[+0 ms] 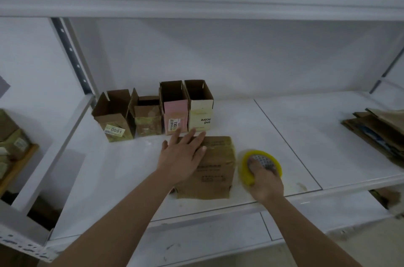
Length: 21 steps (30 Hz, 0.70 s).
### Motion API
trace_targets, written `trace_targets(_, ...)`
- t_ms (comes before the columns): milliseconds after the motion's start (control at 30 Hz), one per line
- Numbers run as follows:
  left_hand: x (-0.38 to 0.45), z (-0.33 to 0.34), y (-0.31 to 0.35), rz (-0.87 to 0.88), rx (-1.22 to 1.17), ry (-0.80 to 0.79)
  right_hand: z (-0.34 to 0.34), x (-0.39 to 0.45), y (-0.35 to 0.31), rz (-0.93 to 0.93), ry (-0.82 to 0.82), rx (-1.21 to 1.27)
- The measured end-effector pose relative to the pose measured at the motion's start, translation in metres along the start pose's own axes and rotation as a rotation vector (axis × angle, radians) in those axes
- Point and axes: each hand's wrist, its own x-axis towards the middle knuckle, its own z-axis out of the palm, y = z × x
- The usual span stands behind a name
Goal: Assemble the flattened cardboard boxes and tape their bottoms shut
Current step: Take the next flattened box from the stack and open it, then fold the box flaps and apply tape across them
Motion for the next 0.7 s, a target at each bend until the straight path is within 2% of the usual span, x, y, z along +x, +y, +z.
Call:
trace_targets(100,0.000,0.000,-0.004,0.011,-0.125,0.038,-0.003,0.002,0.003,-0.048,0.076,-0.030)
trace_targets(167,-0.001,0.000,-0.003,0.010,-0.186,0.066,-0.011,0.001,-0.001,-0.053,0.099,0.069)
trace_targets(300,-0.004,-0.003,0.007,0.041,0.122,0.149,-0.063,0.000,-0.013,-0.142,0.218,0.212)
trace_targets(367,-0.003,-0.006,0.012,0.083,0.173,0.147,-0.103,-0.003,-0.023,-0.226,0.238,0.299)
trace_targets(433,0.000,-0.006,0.018,0.089,0.006,0.126,-0.137,-0.010,-0.036,-0.339,0.243,0.411)
trace_targets(533,0.003,-0.008,0.021,0.029,-0.321,0.143,-0.161,-0.032,-0.061,-0.500,0.138,0.535)
trace_targets(633,0.001,-0.011,0.016,0.016,-0.607,0.053,-0.162,-0.048,-0.085,-0.561,0.055,0.563)
trace_targets(700,-0.001,-0.012,0.015,0.018,-0.868,0.057,-0.159,-0.052,-0.096,-0.560,0.017,0.519)
